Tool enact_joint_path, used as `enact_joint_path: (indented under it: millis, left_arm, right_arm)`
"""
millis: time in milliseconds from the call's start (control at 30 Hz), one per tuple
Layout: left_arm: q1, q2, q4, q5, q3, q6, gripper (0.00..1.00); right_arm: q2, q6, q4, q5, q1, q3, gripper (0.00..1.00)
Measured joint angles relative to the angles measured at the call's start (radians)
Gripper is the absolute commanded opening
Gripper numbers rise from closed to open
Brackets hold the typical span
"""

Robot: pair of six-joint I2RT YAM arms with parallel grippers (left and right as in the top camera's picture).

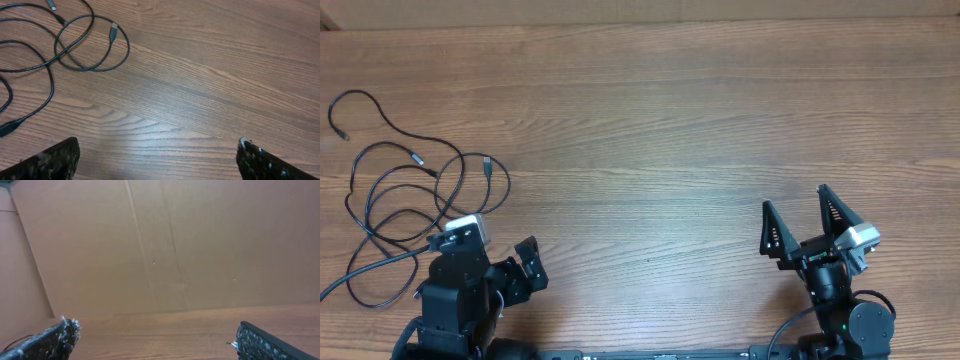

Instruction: Untangle cables

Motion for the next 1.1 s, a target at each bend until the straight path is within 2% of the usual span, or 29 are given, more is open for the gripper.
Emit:
enact_joint_path:
  millis: [67,267,367,567,1100]
  left_arm:
    - [0.0,0.0,0.0,0.0,0.0,0.0,1.0]
    - [0.0,0.0,0.0,0.0,0.0,0.0,0.99]
    - [0.0,0.0,0.0,0.0,0.0,0.0,1.0]
    - [0.0,0.0,0.0,0.0,0.0,0.0,1.0]
    - [0.0,0.0,0.0,0.0,0.0,0.0,0.99]
  right_arm:
    - [-0.007,0.0,0.066,0.001,0.0,-0.031,1.0]
    - [-0.007,0.001,0.06,0.01,0.0,-0.038,1.0]
    - [-0.007,0.001,0.01,0.023,0.0,-0.038,1.0]
    - [-0.01,0.0,-0.226,0.032,0.001,-0.038,1.0]
    - [-0.01,-0.026,-0.226,0.134,0.001,-0.038,1.0]
